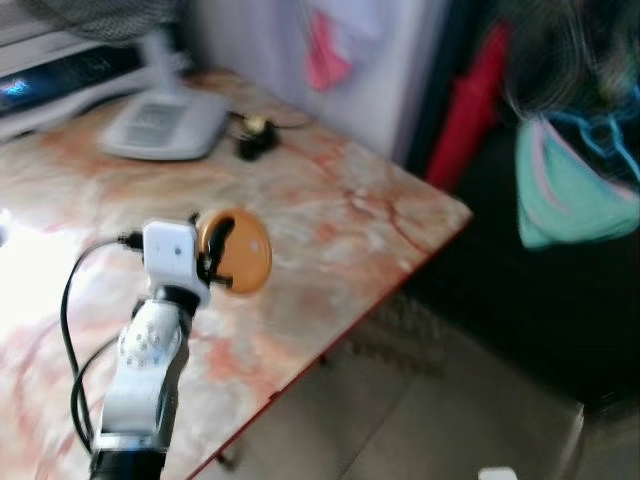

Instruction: Restocking fridge

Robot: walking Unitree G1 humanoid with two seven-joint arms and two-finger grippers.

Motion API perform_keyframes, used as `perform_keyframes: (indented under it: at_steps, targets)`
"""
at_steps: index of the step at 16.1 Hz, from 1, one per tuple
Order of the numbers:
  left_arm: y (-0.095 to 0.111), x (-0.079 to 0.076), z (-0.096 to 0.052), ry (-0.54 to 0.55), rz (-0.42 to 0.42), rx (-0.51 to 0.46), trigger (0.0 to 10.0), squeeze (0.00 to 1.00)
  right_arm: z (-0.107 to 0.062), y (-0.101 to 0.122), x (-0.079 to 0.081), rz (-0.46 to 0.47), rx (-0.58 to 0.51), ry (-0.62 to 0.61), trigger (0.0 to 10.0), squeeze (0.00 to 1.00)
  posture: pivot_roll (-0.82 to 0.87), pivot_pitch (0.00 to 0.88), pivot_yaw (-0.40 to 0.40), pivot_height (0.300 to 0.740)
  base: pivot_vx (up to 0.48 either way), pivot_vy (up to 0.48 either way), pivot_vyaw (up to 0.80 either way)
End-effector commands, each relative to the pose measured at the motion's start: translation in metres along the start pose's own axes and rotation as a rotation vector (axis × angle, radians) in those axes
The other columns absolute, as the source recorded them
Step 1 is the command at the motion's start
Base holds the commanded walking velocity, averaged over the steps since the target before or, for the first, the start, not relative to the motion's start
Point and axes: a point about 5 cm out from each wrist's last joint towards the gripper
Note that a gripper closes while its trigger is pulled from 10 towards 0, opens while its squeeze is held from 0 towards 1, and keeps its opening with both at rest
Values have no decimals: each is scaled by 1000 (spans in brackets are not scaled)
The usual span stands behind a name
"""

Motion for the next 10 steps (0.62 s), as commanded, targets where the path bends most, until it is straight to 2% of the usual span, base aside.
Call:
perform_keyframes:
  at_steps: [1,5,10]
  targets:
    - [3,-2,-1,-16,-1,-13,10000,0,-1,-9,8,6,33,27,10000,0,-22,121,36,740,0,0,-800]
    - [2,-4,-1,-24,-8,-3,10000,0,-1,-9,8,6,33,26,10000,0,-22,122,37,740,0,0,0]
    - [-2,-7,-2,-49,-18,15,10000,0,-1,-9,9,12,33,19,10000,0,-22,124,39,740,0,0,-800]
Point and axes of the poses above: a point about 5 cm out from each wrist's last joint towards the gripper, its own z axis pointing out of the wrist towards the gripper, its own y axis along the axis of the wrist's last joint, x = y × z, and after that the axes turned 13 degrees about -z, right-handed
